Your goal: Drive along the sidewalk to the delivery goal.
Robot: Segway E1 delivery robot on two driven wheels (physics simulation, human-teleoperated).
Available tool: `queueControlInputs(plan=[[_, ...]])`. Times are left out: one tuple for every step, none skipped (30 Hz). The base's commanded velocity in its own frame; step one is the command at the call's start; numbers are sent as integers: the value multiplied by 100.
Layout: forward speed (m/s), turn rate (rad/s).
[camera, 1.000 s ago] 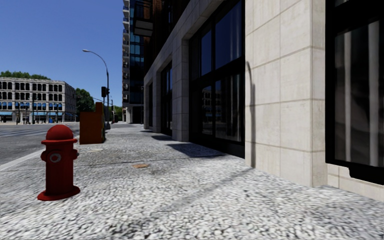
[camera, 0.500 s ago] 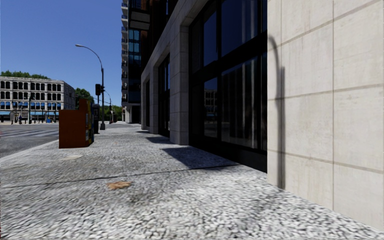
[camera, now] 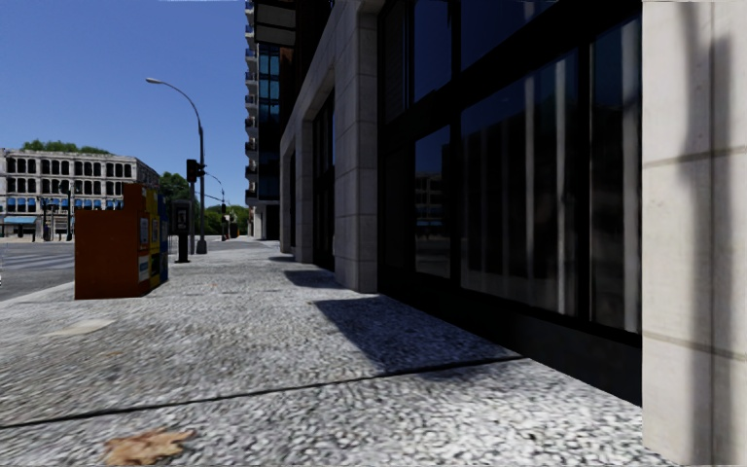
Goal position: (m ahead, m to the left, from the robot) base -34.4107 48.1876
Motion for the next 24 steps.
queueControlInputs(plan=[[200, 32], [200, 32], [200, 33], [200, 38], [200, 38], [200, 38], [200, 39], [200, 39], [200, 39], [200, 39], [200, 39], [200, 38], [200, 37], [200, 37], [200, 37], [200, 37], [200, 37], [200, 37], [200, 37], [200, 33], [200, 33], [200, 30], [200, 29], [200, 29]])
